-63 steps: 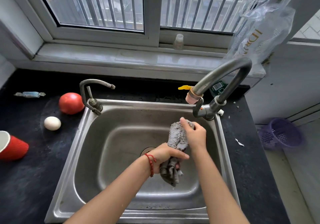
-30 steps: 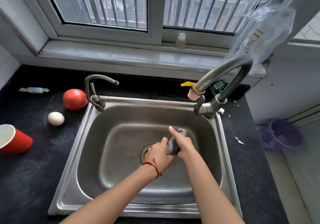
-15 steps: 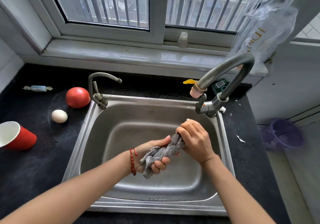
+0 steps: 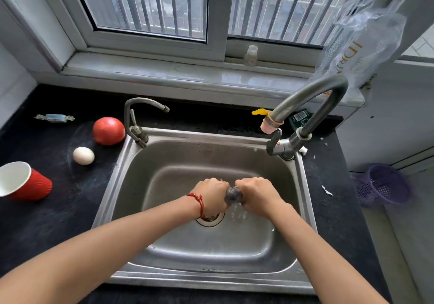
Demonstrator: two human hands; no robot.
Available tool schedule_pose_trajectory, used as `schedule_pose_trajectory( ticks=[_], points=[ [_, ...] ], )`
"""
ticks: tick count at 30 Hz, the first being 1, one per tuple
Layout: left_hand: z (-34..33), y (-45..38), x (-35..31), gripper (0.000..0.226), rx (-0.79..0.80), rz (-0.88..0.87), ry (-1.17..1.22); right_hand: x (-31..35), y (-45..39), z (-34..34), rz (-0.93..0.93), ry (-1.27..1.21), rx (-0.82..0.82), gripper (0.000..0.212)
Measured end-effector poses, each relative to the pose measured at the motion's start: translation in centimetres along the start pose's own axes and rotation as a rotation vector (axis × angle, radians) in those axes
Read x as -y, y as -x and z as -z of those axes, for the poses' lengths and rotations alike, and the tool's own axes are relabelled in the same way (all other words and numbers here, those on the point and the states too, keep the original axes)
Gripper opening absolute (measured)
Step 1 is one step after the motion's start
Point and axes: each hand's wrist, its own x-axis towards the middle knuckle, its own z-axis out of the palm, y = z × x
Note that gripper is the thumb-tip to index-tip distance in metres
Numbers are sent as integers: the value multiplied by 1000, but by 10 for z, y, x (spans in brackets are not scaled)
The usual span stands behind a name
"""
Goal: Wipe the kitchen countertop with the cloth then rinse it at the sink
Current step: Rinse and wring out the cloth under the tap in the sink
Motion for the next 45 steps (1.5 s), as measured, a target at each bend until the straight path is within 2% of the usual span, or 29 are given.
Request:
schedule_pose_trajectory(
  ticks=[2, 5, 6, 9, 10, 12, 13, 15, 16, 18, 19, 20, 22, 23, 24, 26, 28, 30, 31, 33, 34, 35, 37, 38, 39, 41, 43, 45],
  points=[
    [-5, -4, 4, 27, 26, -18, -95, 5, -1, 2, -118, -158, 222, 5],
    [-17, -8, 7, 25, 27, -58, -176, 5, -3, -3, -246, -338, 363, 25],
    [-21, -9, 7, 25, 25, -73, -199, 2, -6, -5, -276, -377, 427, 25],
    [-30, -6, 7, 32, -4, -127, -249, -5, -11, -7, -330, -493, 647, 9],
    [-32, -5, 7, 36, -42, -151, -261, -6, -10, -3, -343, -556, 712, 7],
    [-40, -2, 13, 39, -261, -284, -294, -9, -8, 2, -351, -679, 821, 16],
    [-41, 0, 15, 39, -302, -349, -325, -10, -8, 5, -359, -734, 855, 16],
    [-45, 2, 16, 41, -315, -358, -312, -12, -7, 9, -377, -794, 872, 14],
    [-47, 3, 18, 42, -350, -334, -282, -13, -8, 9, -365, -781, 832, 29],
    [-44, 4, 21, 46, -369, -240, -80, -15, -10, 4, -349, -754, 683, 78],
    [-42, 6, 22, 47, -363, -124, 77, -14, -11, 3, -351, -758, 562, 92],
    [-37, 10, 22, 45, -295, -15, 304, -12, -10, 3, -350, -754, 410, 97],
    [-26, 12, 18, 29, -241, 163, 739, -7, -3, 4, -296, -606, 38, 89],
    [-19, 13, 15, 20, -209, 262, 952, -5, 3, 2, -235, -447, -154, 82],
    [-14, 14, 14, 20, -131, 367, 1175, -3, 9, -4, -154, -270, -290, 77],
    [0, 19, 11, 28, 200, 522, 1544, 1, 20, -17, 9, -20, -345, 77],
    [4, 24, 13, 32, 646, 473, 1736, 5, 25, -26, 94, 39, -445, 68],
    [2, 26, 16, 43, 956, 307, 1802, 5, 21, -18, 162, 34, -670, 34],
    [2, 27, 19, 45, 1058, 226, 1811, 5, 17, -9, 211, 21, -738, 22],
    [10, 31, 21, 43, 1144, 134, 1768, 3, 11, 10, 326, -14, -748, 15],
    [17, 31, 19, 40, 1111, 121, 1700, 2, 9, 17, 365, -11, -737, 17],
    [24, 32, 16, 34, 1012, 116, 1600, 0, 8, 22, 392, 18, -726, 21],
    [29, 34, 6, 18, 712, 115, 1360, -3, 7, 28, 420, 105, -686, 23],
    [29, 34, 1, 13, 574, 112, 1253, -4, 6, 29, 421, 156, -670, 17],
    [26, 34, -3, 13, 466, 112, 1163, -4, 6, 26, 409, 213, -642, 8],
    [15, 28, -5, 20, 296, 124, 955, -1, 4, 20, 338, 293, -555, 11],
    [3, 19, -2, 23, 158, 133, 664, 5, 2, 11, 250, 322, -381, 10],
    [-7, 11, 3, 11, 99, 116, 437, 13, -2, -2, 139, 298, -87, 13]
  ],
)
